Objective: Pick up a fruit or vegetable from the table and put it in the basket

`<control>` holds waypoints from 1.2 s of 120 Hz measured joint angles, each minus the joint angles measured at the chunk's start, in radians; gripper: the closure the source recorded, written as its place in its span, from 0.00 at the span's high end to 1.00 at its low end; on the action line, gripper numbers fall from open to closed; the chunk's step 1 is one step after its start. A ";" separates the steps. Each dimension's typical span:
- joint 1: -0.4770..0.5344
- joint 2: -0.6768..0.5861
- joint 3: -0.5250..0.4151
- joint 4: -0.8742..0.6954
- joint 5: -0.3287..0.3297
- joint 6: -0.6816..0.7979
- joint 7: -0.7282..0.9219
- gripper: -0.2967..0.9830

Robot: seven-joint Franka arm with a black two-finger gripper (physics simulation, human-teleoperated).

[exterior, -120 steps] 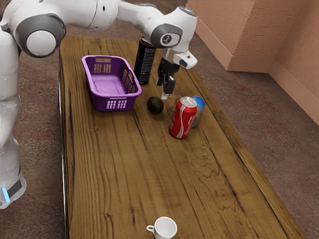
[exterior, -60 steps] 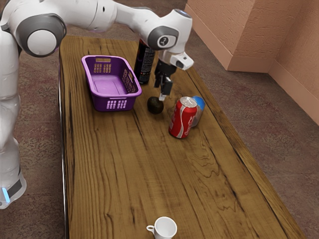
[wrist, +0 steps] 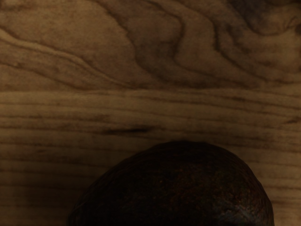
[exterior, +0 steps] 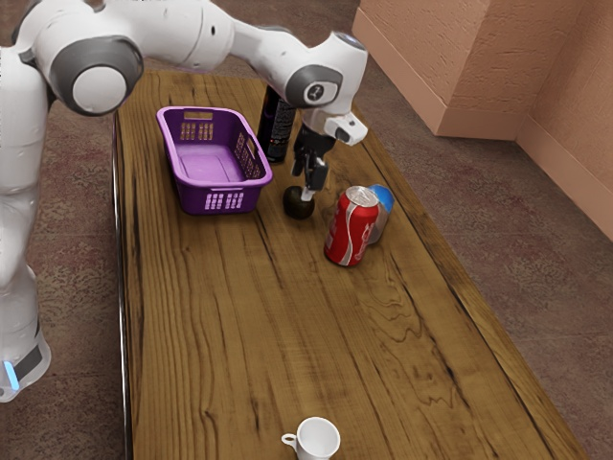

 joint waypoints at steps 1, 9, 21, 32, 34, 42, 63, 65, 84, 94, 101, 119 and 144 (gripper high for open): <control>0.000 0.002 0.000 0.000 -0.001 0.001 0.000 0.77; 0.013 0.012 -0.002 0.000 -0.007 0.005 0.003 0.76; 0.024 0.026 -0.003 0.000 -0.014 0.010 0.006 0.76; 0.026 0.039 -0.003 -0.001 -0.021 0.024 0.010 0.76; 0.026 0.042 -0.003 -0.001 -0.023 0.027 0.010 0.76; 0.028 0.052 -0.003 -0.001 -0.028 0.036 0.014 0.76; 0.028 0.058 -0.003 -0.006 -0.033 0.051 0.021 0.65; 0.027 0.058 -0.003 -0.007 -0.033 0.053 0.022 0.64; 0.026 0.058 -0.006 -0.009 -0.027 0.066 0.022 0.56; 0.025 0.057 -0.008 -0.013 -0.026 0.070 0.022 0.56; 0.022 0.043 -0.010 -0.013 -0.024 0.072 0.022 0.55; 0.004 -0.019 -0.010 -0.011 -0.019 0.072 0.024 0.50; -0.016 -0.115 -0.008 -0.009 0.009 0.069 0.024 0.48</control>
